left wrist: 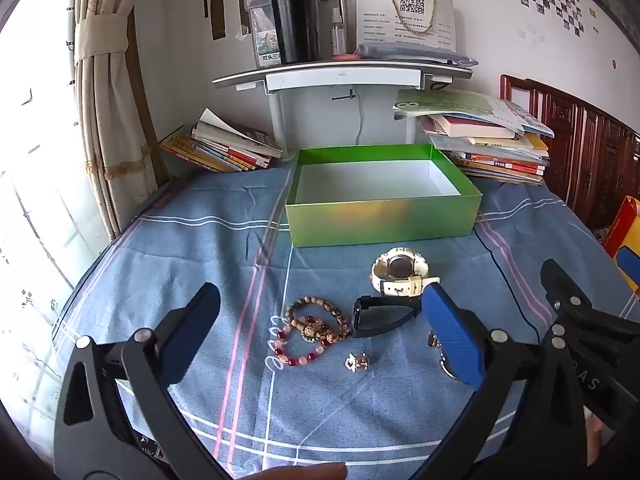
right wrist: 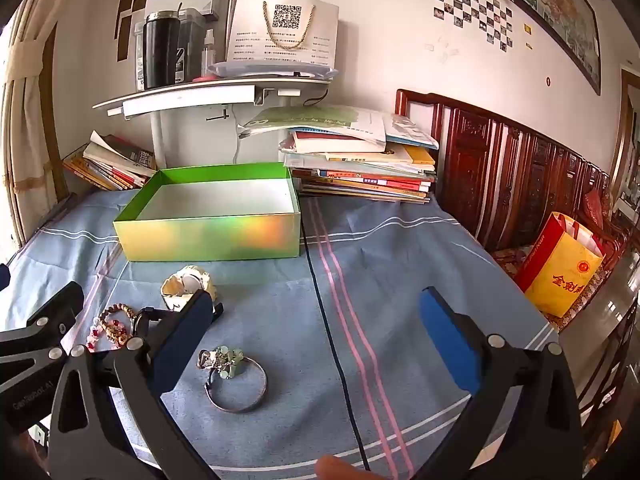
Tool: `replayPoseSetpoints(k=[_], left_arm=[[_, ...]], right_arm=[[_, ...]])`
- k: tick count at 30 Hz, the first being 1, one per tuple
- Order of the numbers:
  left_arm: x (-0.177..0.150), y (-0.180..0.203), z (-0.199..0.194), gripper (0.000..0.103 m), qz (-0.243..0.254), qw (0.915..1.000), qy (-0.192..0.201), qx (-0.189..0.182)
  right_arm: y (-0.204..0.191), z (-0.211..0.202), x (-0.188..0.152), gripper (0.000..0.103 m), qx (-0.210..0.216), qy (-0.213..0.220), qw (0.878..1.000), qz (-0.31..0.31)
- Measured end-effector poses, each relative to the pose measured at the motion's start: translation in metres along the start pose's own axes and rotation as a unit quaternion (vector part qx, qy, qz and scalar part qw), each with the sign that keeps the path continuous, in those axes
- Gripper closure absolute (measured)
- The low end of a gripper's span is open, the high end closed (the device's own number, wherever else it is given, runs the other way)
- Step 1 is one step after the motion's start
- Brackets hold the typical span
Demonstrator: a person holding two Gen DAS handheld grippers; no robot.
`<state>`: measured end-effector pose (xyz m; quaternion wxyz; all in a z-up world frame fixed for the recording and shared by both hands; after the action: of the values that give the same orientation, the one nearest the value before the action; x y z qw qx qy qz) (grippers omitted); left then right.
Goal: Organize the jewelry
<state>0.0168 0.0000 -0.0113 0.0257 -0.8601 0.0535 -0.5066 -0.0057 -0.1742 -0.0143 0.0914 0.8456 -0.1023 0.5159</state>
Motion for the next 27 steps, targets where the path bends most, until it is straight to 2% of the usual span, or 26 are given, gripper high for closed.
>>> replayPoseSetpoints(k=[27], left_arm=[[-0.0004, -0.0003, 0.0, 0.003, -0.003, 1.0, -0.001, 0.0]], right_arm=[[-0.0018, -0.0054, -0.0002, 0.002, -0.002, 0.009, 1.0, 0.0]])
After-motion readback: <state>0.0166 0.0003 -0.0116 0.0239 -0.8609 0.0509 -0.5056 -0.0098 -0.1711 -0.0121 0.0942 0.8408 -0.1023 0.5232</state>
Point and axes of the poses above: each gripper's, at about its wrist camera, not at the fingertips, and z roughly the way its jaws point, y to its right, x to its top, the point moved 2 cm from there along z, roughly the way its jaws point, and after that the axes turned 5 degrees about y, right-handed, at the moved point
